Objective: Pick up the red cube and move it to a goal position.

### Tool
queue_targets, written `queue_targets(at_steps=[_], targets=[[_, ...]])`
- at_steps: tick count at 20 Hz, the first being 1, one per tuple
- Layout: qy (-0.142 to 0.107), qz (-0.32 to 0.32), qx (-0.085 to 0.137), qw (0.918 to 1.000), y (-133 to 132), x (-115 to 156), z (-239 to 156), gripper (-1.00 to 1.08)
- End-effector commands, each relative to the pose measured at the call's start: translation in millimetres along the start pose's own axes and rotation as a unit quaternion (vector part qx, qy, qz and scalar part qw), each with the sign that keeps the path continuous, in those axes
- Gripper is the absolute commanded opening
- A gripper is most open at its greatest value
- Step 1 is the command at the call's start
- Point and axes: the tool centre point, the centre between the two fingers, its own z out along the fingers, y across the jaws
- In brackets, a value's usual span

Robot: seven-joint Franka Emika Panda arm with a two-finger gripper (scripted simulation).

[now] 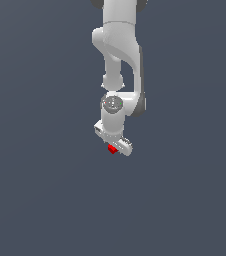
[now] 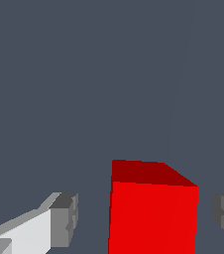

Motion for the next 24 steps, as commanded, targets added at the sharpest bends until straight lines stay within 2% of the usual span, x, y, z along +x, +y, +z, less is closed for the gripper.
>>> queue_targets(at_steps=[1, 7, 8, 24], targets=[[0.001, 0.017, 0.001, 0.9999, -0.2, 0.0, 6.0, 1.0], [0.002, 0.032, 0.002, 0.9995, -0.6, -0.2, 11.8, 1.0], [0.002, 0.032, 0.002, 0.9995, -0.6, -0.2, 11.8, -1.0], [0.002, 0.032, 0.002, 0.9995, -2.1, -3.8, 2.9, -1.0]])
